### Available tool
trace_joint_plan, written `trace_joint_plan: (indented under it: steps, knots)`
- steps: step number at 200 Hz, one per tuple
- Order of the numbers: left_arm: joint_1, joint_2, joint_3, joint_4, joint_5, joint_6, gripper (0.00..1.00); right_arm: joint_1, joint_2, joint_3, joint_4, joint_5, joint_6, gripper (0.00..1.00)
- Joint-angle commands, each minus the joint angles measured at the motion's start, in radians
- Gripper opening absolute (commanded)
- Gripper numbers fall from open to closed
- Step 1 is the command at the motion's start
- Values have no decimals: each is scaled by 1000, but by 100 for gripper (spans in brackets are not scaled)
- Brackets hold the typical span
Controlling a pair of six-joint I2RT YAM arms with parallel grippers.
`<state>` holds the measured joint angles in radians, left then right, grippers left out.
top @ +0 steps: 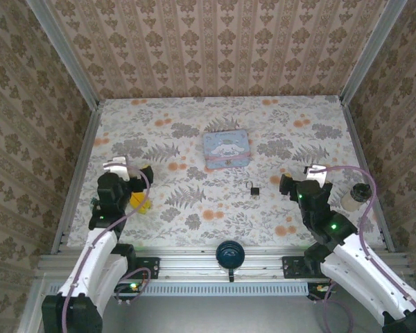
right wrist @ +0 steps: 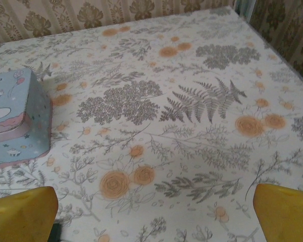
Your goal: Unlock the padlock with the key
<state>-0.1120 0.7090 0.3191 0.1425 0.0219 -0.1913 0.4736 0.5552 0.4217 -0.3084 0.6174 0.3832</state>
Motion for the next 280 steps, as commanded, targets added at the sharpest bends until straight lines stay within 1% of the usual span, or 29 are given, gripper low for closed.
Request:
trace_joint_plan:
  steps: [1, 19, 51, 113, 137, 149, 198, 255, 280]
  knots:
    - [-21, 49, -24, 152, 1, 82, 100, -6, 14, -47, 173, 56, -105, 100]
    - [-53, 90, -25, 190, -18, 129, 100, -11, 26, -71, 221, 57, -133, 100]
    - [-87, 133, -13, 222, -36, 151, 100, -23, 27, -82, 259, 56, -156, 100]
    - [-94, 169, 1, 239, -54, 171, 100, -39, 23, -84, 267, 49, -168, 100]
    - [-93, 199, 8, 266, -74, 197, 100, -49, 26, -90, 284, 76, -165, 100]
    - [-89, 227, 13, 288, -76, 213, 100, -57, 25, -95, 298, 88, -161, 100]
    - [-76, 378, 41, 388, -89, 274, 100, -91, 41, -102, 337, 53, -156, 100]
    - [-36, 450, -1, 499, -80, 304, 100, -105, 54, -100, 341, 38, -162, 100]
    - [-11, 475, -23, 565, -54, 317, 100, -111, 61, -101, 352, 29, -162, 100]
